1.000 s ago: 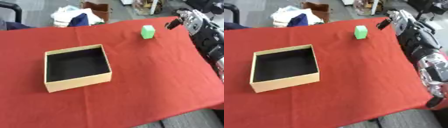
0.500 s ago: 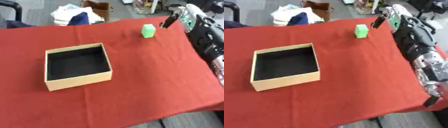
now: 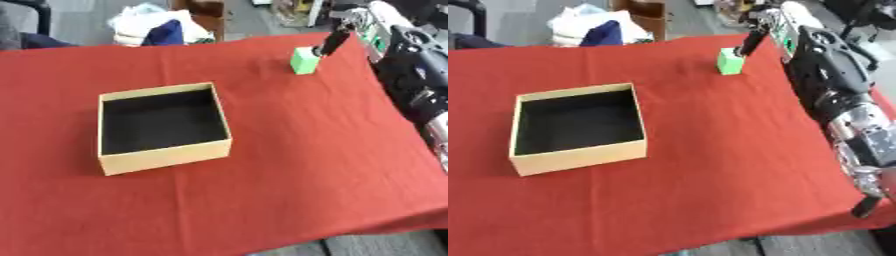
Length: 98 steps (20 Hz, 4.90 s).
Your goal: Pick up objects on the table and place them in the box.
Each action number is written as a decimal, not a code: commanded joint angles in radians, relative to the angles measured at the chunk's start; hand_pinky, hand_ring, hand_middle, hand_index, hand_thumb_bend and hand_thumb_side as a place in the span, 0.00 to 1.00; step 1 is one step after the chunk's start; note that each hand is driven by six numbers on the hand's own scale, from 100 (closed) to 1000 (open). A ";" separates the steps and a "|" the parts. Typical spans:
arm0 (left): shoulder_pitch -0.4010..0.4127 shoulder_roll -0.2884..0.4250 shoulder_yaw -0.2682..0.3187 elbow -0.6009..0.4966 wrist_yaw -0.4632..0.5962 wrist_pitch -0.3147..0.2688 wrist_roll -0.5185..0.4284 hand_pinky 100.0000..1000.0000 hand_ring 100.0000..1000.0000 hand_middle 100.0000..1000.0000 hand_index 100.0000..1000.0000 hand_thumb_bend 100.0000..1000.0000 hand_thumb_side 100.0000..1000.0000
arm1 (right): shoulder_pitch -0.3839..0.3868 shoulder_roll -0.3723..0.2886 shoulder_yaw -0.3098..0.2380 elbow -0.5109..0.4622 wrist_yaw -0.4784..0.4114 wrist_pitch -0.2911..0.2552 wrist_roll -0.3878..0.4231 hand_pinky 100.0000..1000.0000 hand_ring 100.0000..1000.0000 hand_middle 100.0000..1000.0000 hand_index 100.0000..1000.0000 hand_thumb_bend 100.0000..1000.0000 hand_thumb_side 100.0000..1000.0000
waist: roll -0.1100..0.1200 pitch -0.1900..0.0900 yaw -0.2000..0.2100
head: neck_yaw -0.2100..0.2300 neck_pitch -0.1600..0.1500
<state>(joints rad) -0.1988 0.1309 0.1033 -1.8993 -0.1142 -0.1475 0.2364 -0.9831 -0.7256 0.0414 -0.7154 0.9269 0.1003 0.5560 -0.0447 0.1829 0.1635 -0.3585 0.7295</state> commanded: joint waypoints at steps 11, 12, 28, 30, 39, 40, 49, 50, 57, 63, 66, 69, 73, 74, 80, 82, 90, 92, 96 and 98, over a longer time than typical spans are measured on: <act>-0.012 0.009 0.005 -0.010 -0.007 -0.001 -0.005 0.60 0.80 0.59 0.67 0.00 0.02 | 0.012 -0.016 0.023 -0.047 0.011 -0.019 0.055 0.84 0.92 1.00 1.00 0.15 0.11 | -0.004 -0.012 -0.010 | 0.020 0.031; -0.012 0.009 0.005 -0.010 -0.007 -0.001 -0.005 0.60 0.80 0.59 0.67 0.00 0.02 | 0.014 -0.016 0.023 -0.047 0.010 -0.018 0.057 0.84 0.92 1.00 1.00 0.14 0.11 | -0.004 -0.011 -0.010 | 0.020 0.031; -0.025 0.005 0.002 -0.015 0.000 -0.002 -0.008 0.59 0.80 0.59 0.67 0.00 0.02 | 0.030 -0.038 -0.004 -0.047 -0.032 0.012 0.002 0.82 0.91 1.00 1.00 0.02 0.09 | 0.010 0.017 0.012 | 0.010 -0.003; -0.025 0.005 0.002 -0.015 0.001 -0.001 -0.008 0.59 0.80 0.59 0.67 0.00 0.02 | 0.030 -0.039 -0.008 -0.045 -0.035 0.017 -0.008 0.82 0.90 1.00 1.00 0.01 0.09 | 0.012 0.019 0.014 | 0.010 -0.007; -0.025 0.003 0.002 -0.016 0.003 -0.001 -0.008 0.59 0.80 0.59 0.67 0.00 0.01 | 0.025 -0.047 -0.018 -0.039 -0.042 0.026 -0.036 0.82 0.90 1.00 1.00 0.00 0.08 | 0.020 0.029 0.018 | 0.009 -0.020; -0.025 0.003 0.002 -0.016 0.003 -0.001 -0.008 0.59 0.80 0.59 0.67 0.00 0.01 | 0.025 -0.048 -0.018 -0.038 -0.043 0.027 -0.038 0.82 0.90 1.00 1.00 0.00 0.08 | 0.021 0.030 0.019 | 0.009 -0.021; -0.027 0.002 0.002 -0.017 0.004 -0.001 -0.008 0.59 0.81 0.59 0.67 0.00 0.01 | 0.024 -0.051 -0.024 -0.032 -0.050 0.032 -0.050 0.82 0.90 1.00 1.00 0.00 0.08 | 0.023 0.041 0.030 | 0.012 -0.024; -0.028 0.002 0.002 -0.017 0.004 -0.001 -0.009 0.59 0.81 0.59 0.67 0.00 0.01 | 0.024 -0.052 -0.024 -0.032 -0.051 0.033 -0.051 0.82 0.90 1.00 1.00 0.00 0.08 | 0.023 0.042 0.032 | 0.012 -0.024; -0.030 0.002 0.002 -0.018 0.004 -0.001 -0.009 0.59 0.81 0.59 0.67 0.00 0.01 | 0.025 -0.056 -0.028 -0.029 -0.046 0.036 -0.059 0.82 0.90 1.00 1.00 0.00 0.07 | 0.023 0.051 0.040 | 0.016 -0.027; -0.031 0.001 0.002 -0.019 0.005 -0.001 -0.009 0.59 0.81 0.59 0.67 0.00 0.01 | 0.025 -0.059 -0.031 -0.027 -0.052 0.039 -0.065 0.82 0.90 1.00 1.00 0.00 0.07 | 0.025 0.059 0.042 | 0.017 -0.027; -0.031 0.001 0.001 -0.019 0.005 -0.001 -0.010 0.59 0.81 0.59 0.67 0.00 0.01 | 0.026 -0.059 -0.032 -0.025 -0.054 0.041 -0.067 0.81 0.90 1.00 1.00 0.00 0.07 | 0.028 0.064 0.042 | 0.018 -0.027; -0.031 0.000 0.001 -0.019 0.005 0.000 -0.010 0.59 0.81 0.59 0.67 0.00 0.01 | 0.027 -0.061 -0.034 -0.024 -0.057 0.042 -0.070 0.81 0.90 1.00 1.00 0.00 0.06 | 0.031 0.069 0.041 | 0.018 -0.026; -0.031 0.000 0.001 -0.020 0.006 0.000 -0.010 0.59 0.81 0.59 0.67 0.00 0.01 | 0.027 -0.063 -0.036 -0.020 -0.061 0.045 -0.075 0.81 0.90 1.00 1.00 0.00 0.06 | 0.034 0.075 0.039 | 0.020 -0.024; -0.031 -0.001 0.001 -0.020 0.006 0.000 -0.010 0.59 0.81 0.59 0.67 0.00 0.01 | 0.028 -0.063 -0.037 -0.019 -0.062 0.045 -0.076 0.81 0.90 1.00 1.00 0.00 0.06 | 0.035 0.076 0.039 | 0.020 -0.024; -0.031 -0.002 0.001 -0.020 0.007 0.000 -0.011 0.59 0.81 0.59 0.67 0.00 0.01 | 0.033 -0.065 -0.040 -0.012 -0.072 0.047 -0.085 0.81 0.87 0.97 1.00 0.00 0.06 | 0.038 0.079 0.035 | 0.021 -0.020; -0.031 -0.002 0.001 -0.020 0.007 0.000 -0.011 0.59 0.81 0.59 0.67 0.00 0.01 | 0.034 -0.064 -0.040 -0.012 -0.076 0.047 -0.090 0.80 0.85 0.91 1.00 0.00 0.06 | 0.038 0.078 0.034 | 0.022 -0.019; -0.031 -0.002 0.002 -0.020 0.007 0.000 -0.010 0.60 0.81 0.59 0.67 0.00 0.02 | 0.039 -0.064 -0.043 -0.015 -0.090 0.052 -0.135 0.74 0.74 0.60 0.91 0.00 0.05 | 0.031 0.072 0.029 | 0.025 -0.017; -0.032 -0.003 0.002 -0.019 0.007 0.000 -0.009 0.60 0.81 0.59 0.67 0.00 0.02 | 0.040 -0.064 -0.044 -0.015 -0.093 0.053 -0.148 0.71 0.72 0.54 0.85 0.00 0.04 | 0.030 0.071 0.028 | 0.025 -0.017; -0.032 -0.003 0.003 -0.019 0.007 0.000 -0.008 0.60 0.81 0.59 0.67 0.00 0.02 | 0.043 -0.065 -0.045 -0.014 -0.099 0.054 -0.174 0.68 0.66 0.44 0.73 0.00 0.04 | 0.027 0.070 0.026 | 0.026 -0.017; -0.033 -0.003 0.003 -0.019 0.007 0.000 -0.008 0.60 0.81 0.59 0.67 0.00 0.02 | 0.044 -0.065 -0.046 -0.015 -0.101 0.054 -0.192 0.66 0.63 0.40 0.65 0.00 0.03 | 0.025 0.069 0.026 | 0.027 -0.016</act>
<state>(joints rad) -0.2193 0.1211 0.1033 -1.9000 -0.1100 -0.1466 0.2281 -0.9245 -0.7613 0.0055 -0.7216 0.8326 0.1533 0.3766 -0.0196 0.2743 0.1909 -0.3350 0.7116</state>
